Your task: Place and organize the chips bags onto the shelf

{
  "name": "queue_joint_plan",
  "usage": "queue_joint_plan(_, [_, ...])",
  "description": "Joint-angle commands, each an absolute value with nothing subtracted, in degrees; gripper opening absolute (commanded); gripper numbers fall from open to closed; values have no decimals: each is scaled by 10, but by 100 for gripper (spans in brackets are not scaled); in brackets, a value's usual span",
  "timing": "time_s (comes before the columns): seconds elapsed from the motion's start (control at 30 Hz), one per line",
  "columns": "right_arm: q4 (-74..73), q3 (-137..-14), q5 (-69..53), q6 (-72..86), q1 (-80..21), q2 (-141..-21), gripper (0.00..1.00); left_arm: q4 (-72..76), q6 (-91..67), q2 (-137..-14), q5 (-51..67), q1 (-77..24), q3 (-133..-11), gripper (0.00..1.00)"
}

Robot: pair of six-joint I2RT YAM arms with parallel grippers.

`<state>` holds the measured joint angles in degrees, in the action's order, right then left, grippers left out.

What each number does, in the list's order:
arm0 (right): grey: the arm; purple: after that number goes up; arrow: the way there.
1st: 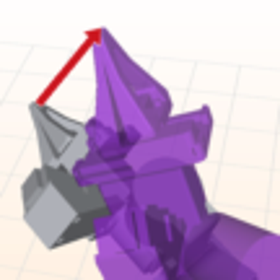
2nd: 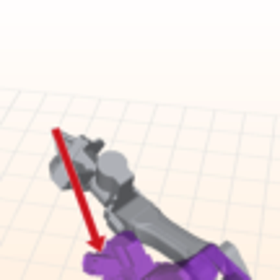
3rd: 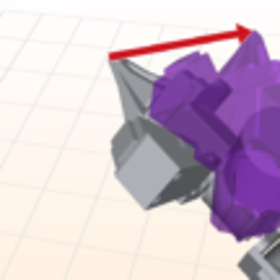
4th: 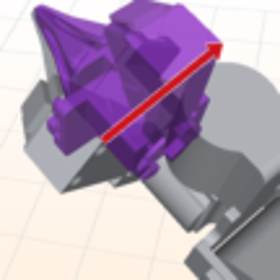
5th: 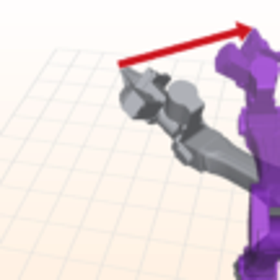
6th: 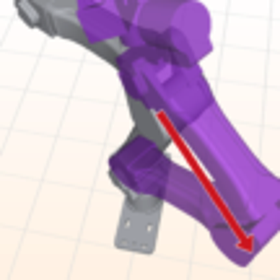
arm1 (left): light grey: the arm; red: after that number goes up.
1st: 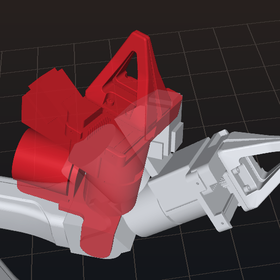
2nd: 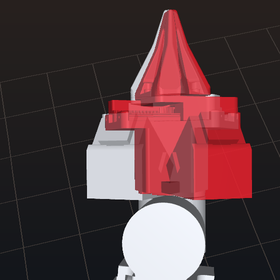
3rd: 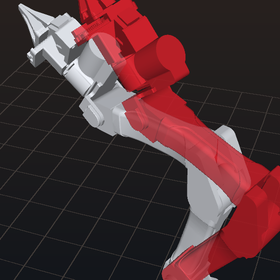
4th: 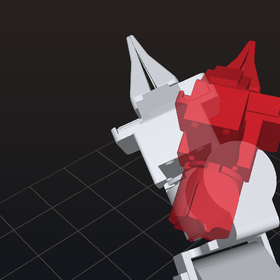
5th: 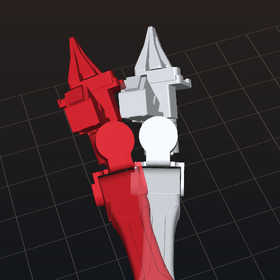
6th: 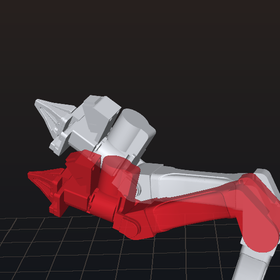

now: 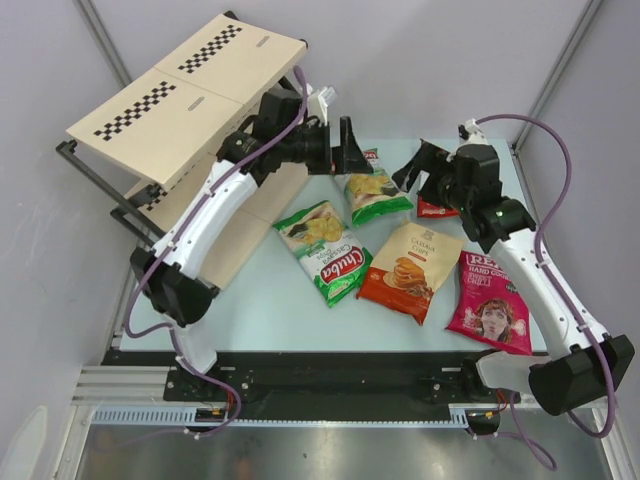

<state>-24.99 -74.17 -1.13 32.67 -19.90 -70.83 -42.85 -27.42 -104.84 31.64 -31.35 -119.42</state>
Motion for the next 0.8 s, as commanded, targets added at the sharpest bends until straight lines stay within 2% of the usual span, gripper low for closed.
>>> queue_joint_plan(0.0, [-324,-745,-30,346,-169,-702,96,-340,-342,-948,351,-328,-1040,99])
queue_joint_plan(0.07, [-320,-712,-30,345,-160,-697,97,-277,-373,-875,340,-341,-966,99])
queue_joint_plan(0.13, [-314,-707,-16,361,-163,-699,95,-322,-366,-841,284,-341,-920,99])
queue_joint_plan(0.3, [-307,-818,82,308,-251,-784,96,-412,-329,-717,102,-323,-872,99])
queue_joint_plan(0.47, [-219,-862,24,309,-277,-838,99,-439,-318,-628,2,-322,-840,99])
queue_joint_plan(0.57, [-162,-862,13,308,-278,-858,95,-454,-306,-571,-67,-322,-817,99])
queue_joint_plan(0.67, [-190,-899,16,314,-277,-890,94,-459,-330,-501,-122,-321,-773,100])
queue_joint_plan(0.77, [-210,-916,5,329,-277,-897,95,-492,-341,-484,-166,-316,-832,100])
